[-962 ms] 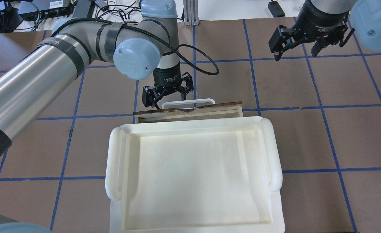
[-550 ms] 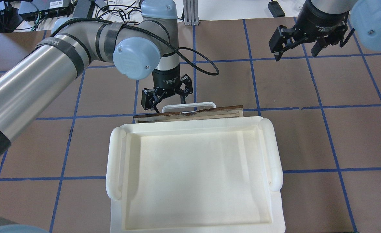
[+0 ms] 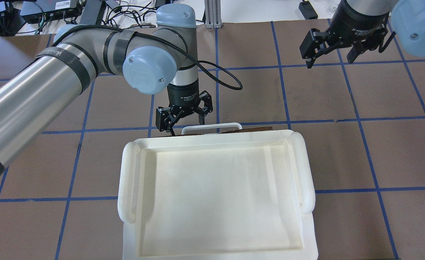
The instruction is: Put scissors in drawer and close it
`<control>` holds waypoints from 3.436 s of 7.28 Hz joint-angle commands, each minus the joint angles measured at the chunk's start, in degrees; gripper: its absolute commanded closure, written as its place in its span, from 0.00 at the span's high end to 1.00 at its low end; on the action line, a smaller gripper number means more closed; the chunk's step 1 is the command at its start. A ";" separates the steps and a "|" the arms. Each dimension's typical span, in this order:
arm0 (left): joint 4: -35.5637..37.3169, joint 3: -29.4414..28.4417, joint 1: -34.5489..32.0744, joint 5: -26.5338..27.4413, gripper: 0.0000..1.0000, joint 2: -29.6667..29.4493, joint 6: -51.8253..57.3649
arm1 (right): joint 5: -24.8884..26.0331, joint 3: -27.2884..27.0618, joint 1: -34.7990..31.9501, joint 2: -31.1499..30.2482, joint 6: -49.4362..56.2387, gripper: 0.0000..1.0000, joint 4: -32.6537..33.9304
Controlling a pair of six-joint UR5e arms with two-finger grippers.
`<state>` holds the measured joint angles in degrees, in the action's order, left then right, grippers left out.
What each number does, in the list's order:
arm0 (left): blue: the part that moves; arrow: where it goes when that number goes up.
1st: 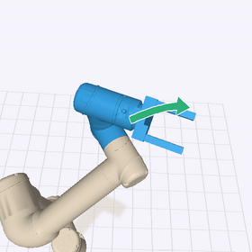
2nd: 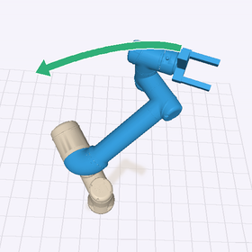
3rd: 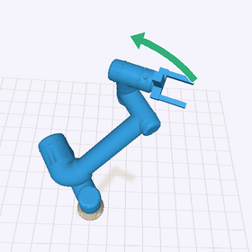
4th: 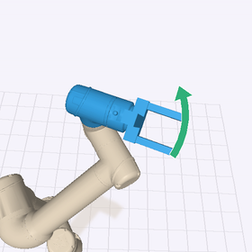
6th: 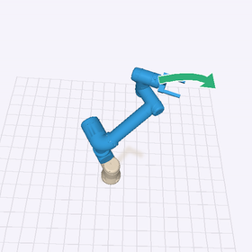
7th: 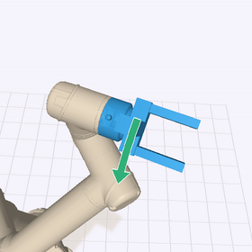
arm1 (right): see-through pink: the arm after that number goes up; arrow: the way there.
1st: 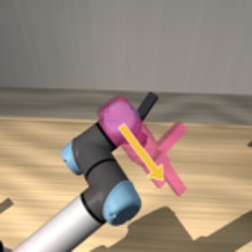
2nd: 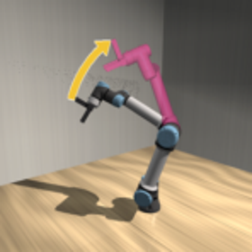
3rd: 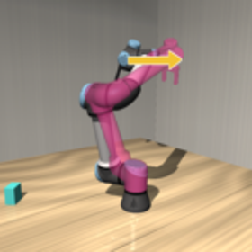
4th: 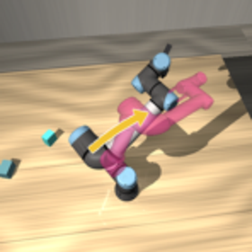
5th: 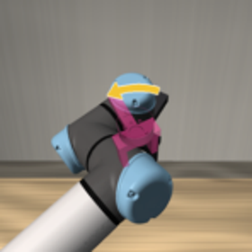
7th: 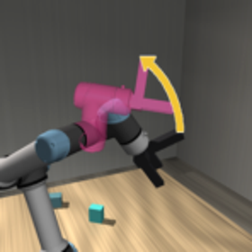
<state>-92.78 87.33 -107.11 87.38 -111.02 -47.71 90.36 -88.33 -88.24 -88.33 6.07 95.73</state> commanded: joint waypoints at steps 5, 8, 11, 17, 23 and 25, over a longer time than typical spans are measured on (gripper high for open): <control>-3.38 1.61 -0.03 -6.94 1.00 1.51 -8.18 | 0.08 0.00 0.00 0.00 0.00 1.00 -0.10; -3.90 2.40 -0.03 -8.61 1.00 1.60 -9.07 | -0.01 0.00 0.00 0.00 0.00 1.00 0.07; -4.26 2.31 0.06 -8.63 1.00 1.68 -7.93 | 0.08 0.00 0.09 0.00 0.00 1.00 -0.10; 8.45 -2.95 5.58 0.34 1.00 5.54 25.14 | 0.08 0.00 0.09 0.00 0.00 1.00 -0.11; 5.96 -1.92 16.85 8.16 1.00 16.35 43.06 | 0.08 0.00 0.18 -0.09 -0.35 1.00 -0.72; 3.49 -1.03 16.85 7.90 1.00 17.15 42.09 | 0.08 0.00 0.09 0.00 0.00 1.00 -0.02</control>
<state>-87.67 85.81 -90.31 95.21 -94.49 -5.20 90.44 -88.33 -88.12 -88.39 5.84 95.48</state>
